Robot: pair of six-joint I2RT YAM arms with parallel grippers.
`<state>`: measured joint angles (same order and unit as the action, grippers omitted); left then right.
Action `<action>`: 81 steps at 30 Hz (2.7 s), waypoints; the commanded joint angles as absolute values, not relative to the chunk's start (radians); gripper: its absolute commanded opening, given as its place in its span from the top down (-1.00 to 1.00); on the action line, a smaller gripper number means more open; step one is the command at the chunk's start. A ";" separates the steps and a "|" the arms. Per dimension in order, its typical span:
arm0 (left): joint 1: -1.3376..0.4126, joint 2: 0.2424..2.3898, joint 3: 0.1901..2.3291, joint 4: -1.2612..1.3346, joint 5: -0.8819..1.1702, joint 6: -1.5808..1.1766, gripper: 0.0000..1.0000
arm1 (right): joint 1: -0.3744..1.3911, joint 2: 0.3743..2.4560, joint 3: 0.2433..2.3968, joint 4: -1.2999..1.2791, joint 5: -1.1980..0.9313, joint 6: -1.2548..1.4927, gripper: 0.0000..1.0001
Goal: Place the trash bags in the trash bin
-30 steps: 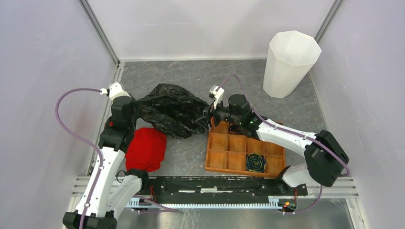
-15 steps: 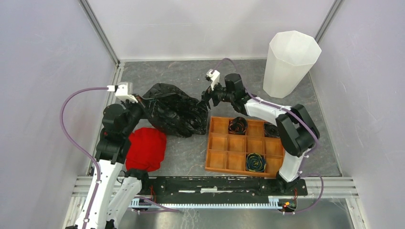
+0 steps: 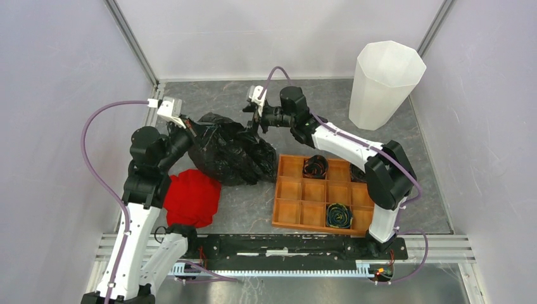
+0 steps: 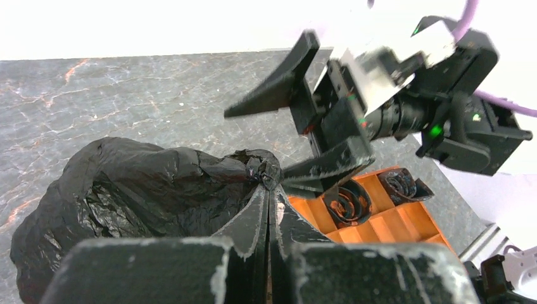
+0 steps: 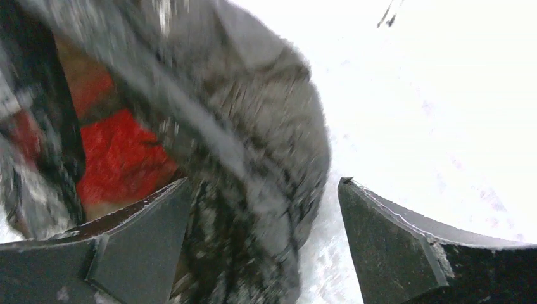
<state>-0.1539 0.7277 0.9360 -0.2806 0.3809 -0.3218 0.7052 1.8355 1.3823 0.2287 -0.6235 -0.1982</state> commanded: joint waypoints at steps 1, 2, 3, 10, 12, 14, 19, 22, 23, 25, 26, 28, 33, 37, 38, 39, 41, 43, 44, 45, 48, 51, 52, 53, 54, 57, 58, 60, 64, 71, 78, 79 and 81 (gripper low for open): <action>-0.155 0.739 0.983 -0.261 0.452 -0.245 0.96 | 0.718 1.855 1.515 0.282 -0.649 -0.213 -0.80; -0.155 0.739 0.986 -0.261 0.455 -0.244 0.96 | 0.721 1.868 1.536 0.282 -0.647 -0.208 -0.72; -0.155 0.739 0.990 -0.263 0.457 -0.244 0.96 | 0.725 1.882 1.554 0.282 -0.647 -0.197 -0.65; -0.155 0.749 1.008 -0.279 0.455 -0.245 0.96 | 0.744 1.885 1.532 0.422 -0.721 -0.069 -0.24; -0.155 0.757 1.019 -0.287 0.452 -0.244 0.96 | 0.754 1.874 1.513 0.435 -0.728 -0.063 -0.22; -0.156 0.763 1.024 -0.290 0.448 -0.246 0.96 | 0.760 1.870 1.498 0.450 -0.739 -0.056 -0.20; -0.156 0.786 1.044 -0.302 0.442 -0.254 0.96 | 0.767 1.868 1.487 0.487 -0.790 -0.022 -0.15; -0.155 0.809 1.067 -0.322 0.446 -0.262 0.96 | 0.768 1.872 1.486 0.524 -0.790 0.012 0.03; -0.155 0.818 1.075 -0.333 0.444 -0.262 0.96 | 0.768 1.873 1.489 0.536 -0.791 0.036 0.14; -0.155 0.833 1.093 -0.354 0.437 -0.261 0.96 | 0.767 1.864 1.485 0.556 -0.765 0.054 0.38; -0.155 0.840 1.101 -0.365 0.433 -0.259 0.96 | 0.767 1.855 1.479 0.560 -0.732 0.057 0.55; -0.155 0.855 1.123 -0.394 0.405 -0.256 0.96 | 0.764 1.833 1.465 0.559 -0.635 0.056 0.95; -0.155 0.908 1.196 -0.492 0.257 -0.279 0.87 | 0.760 1.756 1.447 0.472 -0.252 0.045 0.99; -0.155 0.980 1.270 -0.578 0.095 -0.316 0.86 | 0.758 1.681 1.416 0.454 0.049 0.060 0.99; -0.155 0.998 1.285 -0.588 0.096 -0.315 0.91 | 0.756 1.663 1.410 0.463 0.071 0.058 0.99; -0.155 1.012 1.298 -0.590 0.111 -0.312 0.94 | 0.756 1.650 1.412 0.465 0.079 0.047 0.99; -0.155 1.037 1.319 -0.590 0.128 -0.316 0.95 | 0.756 1.627 1.430 0.445 0.118 0.041 0.99; -0.155 1.058 1.347 -0.588 0.116 -0.330 0.95 | 0.756 1.611 1.452 0.427 0.161 0.038 0.99; -0.155 1.071 1.365 -0.584 0.107 -0.338 0.95 | 0.757 1.606 1.463 0.426 0.173 0.035 0.99; -0.155 1.086 1.392 -0.581 0.100 -0.345 0.93 | 0.756 1.605 1.480 0.427 0.175 0.031 0.99; -0.155 1.139 1.497 -0.565 0.118 -0.362 0.94 | 0.756 1.624 1.559 0.393 0.138 0.009 0.99; -0.155 1.184 1.589 -0.549 0.162 -0.358 0.95 | 0.756 1.622 1.594 0.345 0.076 0.008 0.99; -0.155 1.195 1.609 -0.545 0.170 -0.355 0.95 | 0.755 1.608 1.582 0.327 0.068 0.009 0.99; -0.155 1.202 1.629 -0.541 0.173 -0.355 0.95 | 0.755 1.591 1.562 0.310 0.058 0.008 0.99; -0.155 1.206 1.640 -0.540 0.173 -0.356 0.95 | 0.756 1.579 1.543 0.297 0.047 0.009 0.97; -0.155 1.211 1.645 -0.540 0.190 -0.368 0.96 | 0.757 1.532 1.459 0.256 0.008 0.018 0.74; -0.155 1.209 1.638 -0.540 0.201 -0.373 0.96 | 0.755 1.519 1.428 0.253 0.002 0.028 0.63; -0.155 1.201 1.590 -0.540 0.239 -0.376 0.96 | 0.755 1.492 1.354 0.259 -0.051 0.041 0.36; -0.156 1.169 1.438 -0.534 0.324 -0.359 0.96 | 0.754 1.488 1.276 0.280 -0.179 0.009 -0.11; -0.158 1.128 1.237 -0.540 0.453 -0.310 0.96 | 0.721 1.587 1.345 0.270 -0.619 -0.115 -0.71; -0.161 1.095 1.181 -0.540 0.469 -0.279 0.96 | 0.724 1.712 1.462 0.191 -0.779 -0.374 -0.73; -0.161 1.094 1.181 -0.540 0.472 -0.278 0.96 | 0.725 1.728 1.486 0.170 -0.783 -0.420 -0.71; -0.161 1.092 1.181 -0.540 0.483 -0.277 0.96 | 0.729 1.744 1.508 0.154 -0.789 -0.507 -0.70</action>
<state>-0.1547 1.1263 1.1767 -0.5709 0.4297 -0.3271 0.7246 1.7187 1.4166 0.1875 -0.6998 -0.2928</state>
